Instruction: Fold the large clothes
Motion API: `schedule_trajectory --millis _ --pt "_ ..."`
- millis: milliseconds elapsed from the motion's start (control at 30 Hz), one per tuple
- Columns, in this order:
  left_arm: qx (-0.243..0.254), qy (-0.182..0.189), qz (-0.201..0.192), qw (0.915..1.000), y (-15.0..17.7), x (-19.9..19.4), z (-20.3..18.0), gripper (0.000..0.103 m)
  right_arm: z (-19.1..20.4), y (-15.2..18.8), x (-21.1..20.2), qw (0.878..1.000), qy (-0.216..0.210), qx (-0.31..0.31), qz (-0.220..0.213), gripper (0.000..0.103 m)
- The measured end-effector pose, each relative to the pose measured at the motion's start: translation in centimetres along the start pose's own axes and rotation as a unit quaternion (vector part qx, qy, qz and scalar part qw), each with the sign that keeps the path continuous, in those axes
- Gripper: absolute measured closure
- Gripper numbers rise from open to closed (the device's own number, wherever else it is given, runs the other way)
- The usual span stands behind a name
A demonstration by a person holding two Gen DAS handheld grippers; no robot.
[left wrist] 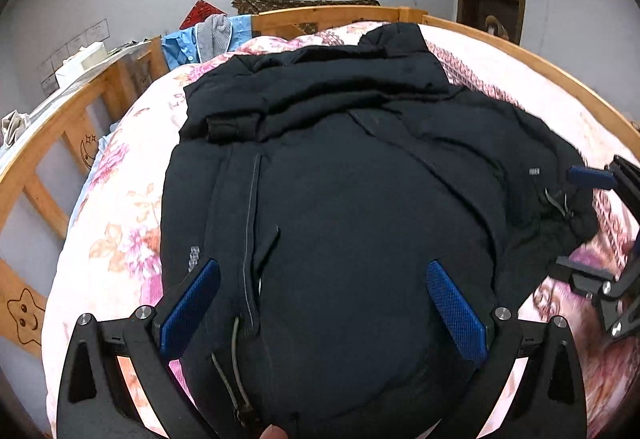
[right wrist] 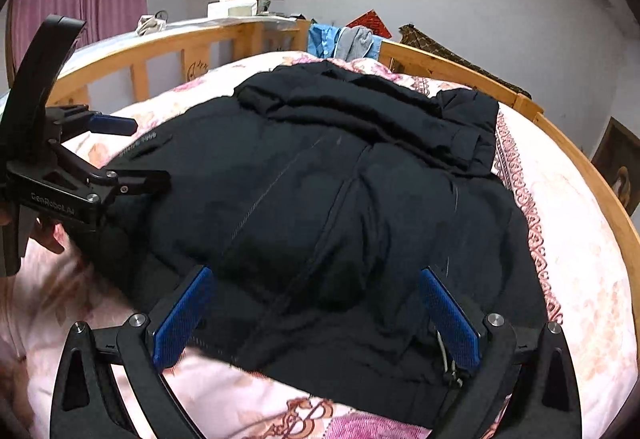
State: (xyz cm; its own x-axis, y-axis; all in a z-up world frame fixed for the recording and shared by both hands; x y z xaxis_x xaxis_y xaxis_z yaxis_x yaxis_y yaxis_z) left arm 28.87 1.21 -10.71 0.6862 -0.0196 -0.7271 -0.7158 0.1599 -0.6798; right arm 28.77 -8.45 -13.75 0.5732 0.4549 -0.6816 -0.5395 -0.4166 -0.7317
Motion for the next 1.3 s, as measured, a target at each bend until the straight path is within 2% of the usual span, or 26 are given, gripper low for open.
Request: schedule_trajectory --millis 333,833,1067,1300 --pt "0.010 0.010 0.001 0.9999 1.7 0.2 -0.5 0.002 -0.2 2.9 0.7 1.000 -0.004 0.014 0.027 0.000" --pt "0.025 0.009 -0.008 0.9996 2.8 -0.5 -0.8 0.002 0.1 4.1 1.0 0.999 -0.008 0.008 0.044 0.000" --pt "0.032 0.020 -0.018 0.9991 3.7 -1.1 -1.0 0.002 0.0 4.9 1.2 0.998 -0.001 0.010 0.055 0.000" --pt "0.061 0.019 -0.029 0.9975 5.2 -1.7 -1.7 0.002 -0.6 5.7 1.1 0.998 0.006 0.021 0.060 0.000"
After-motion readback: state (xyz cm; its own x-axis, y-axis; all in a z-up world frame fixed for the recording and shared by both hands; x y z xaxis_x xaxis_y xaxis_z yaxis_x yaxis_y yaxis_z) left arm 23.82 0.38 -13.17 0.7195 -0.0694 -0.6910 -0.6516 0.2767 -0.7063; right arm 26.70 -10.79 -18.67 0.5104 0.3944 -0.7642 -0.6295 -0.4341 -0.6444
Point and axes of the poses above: each gripper's, at about its wrist camera, not at the fingertips, and x roughly the way its jaws point, z to its left, y to its underside, the point moved 9 cm from there along x, roughly the way its jaws point, and after that the axes turned 4 degrees about -y, right-handed, at the moved point
